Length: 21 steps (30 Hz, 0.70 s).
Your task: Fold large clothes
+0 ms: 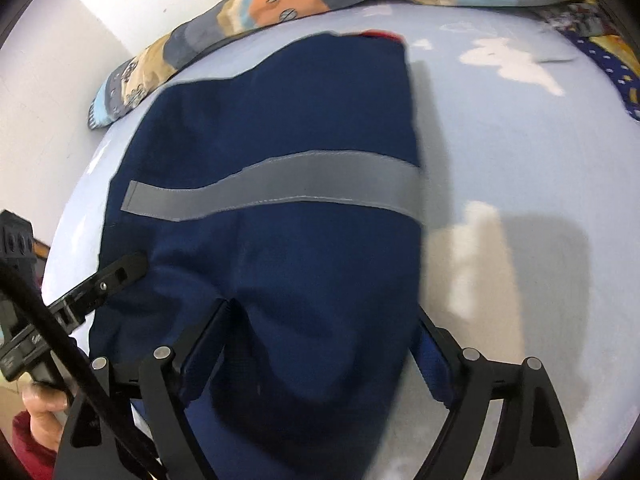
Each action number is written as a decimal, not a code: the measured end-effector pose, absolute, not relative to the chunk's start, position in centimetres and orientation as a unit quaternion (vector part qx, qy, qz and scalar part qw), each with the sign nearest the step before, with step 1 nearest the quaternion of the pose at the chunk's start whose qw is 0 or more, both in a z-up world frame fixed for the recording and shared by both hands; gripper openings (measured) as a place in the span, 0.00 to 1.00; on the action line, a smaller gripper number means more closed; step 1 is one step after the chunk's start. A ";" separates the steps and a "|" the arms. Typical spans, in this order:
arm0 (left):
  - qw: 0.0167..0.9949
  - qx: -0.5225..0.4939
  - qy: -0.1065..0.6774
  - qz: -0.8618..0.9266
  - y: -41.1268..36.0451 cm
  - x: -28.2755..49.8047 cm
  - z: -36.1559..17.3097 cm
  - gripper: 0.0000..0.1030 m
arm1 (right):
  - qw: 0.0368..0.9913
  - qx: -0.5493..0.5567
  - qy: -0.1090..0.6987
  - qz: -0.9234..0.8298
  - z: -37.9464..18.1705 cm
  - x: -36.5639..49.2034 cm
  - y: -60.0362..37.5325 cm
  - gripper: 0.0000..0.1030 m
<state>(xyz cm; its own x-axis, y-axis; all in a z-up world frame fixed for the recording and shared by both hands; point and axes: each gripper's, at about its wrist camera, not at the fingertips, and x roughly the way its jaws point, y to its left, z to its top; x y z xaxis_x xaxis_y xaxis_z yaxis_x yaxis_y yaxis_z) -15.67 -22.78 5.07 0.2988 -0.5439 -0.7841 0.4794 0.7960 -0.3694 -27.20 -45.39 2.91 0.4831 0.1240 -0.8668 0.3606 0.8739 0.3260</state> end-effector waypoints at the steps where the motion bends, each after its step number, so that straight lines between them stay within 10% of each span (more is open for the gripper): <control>1: 0.807 -0.034 0.498 -0.315 -22.4 -15.7 5.4 0.74 | 0.830 0.233 0.500 -0.086 3.7 -27.9 -45.5 0.87; 4: 0.830 -0.030 0.470 -0.298 -20.8 -16.4 7.6 0.74 | 0.853 0.192 0.468 -0.127 6.8 -30.6 -45.1 0.85; 10: 0.880 0.029 0.377 -0.289 -21.2 -21.1 11.5 0.77 | 0.894 0.116 0.427 -0.079 9.6 -33.6 -39.3 0.44; 21: 0.849 0.116 0.434 -0.280 -24.2 -23.2 3.9 0.91 | 0.847 0.149 0.505 -0.077 3.9 -33.0 -37.8 0.44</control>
<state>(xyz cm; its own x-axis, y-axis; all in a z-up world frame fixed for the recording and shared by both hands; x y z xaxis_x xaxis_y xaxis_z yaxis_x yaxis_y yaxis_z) -23.20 -24.18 3.87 0.4670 -0.3744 -0.8011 0.5750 0.8168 -0.0465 -32.98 -37.82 3.86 0.4780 0.0193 -0.8782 0.2809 0.9439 0.1736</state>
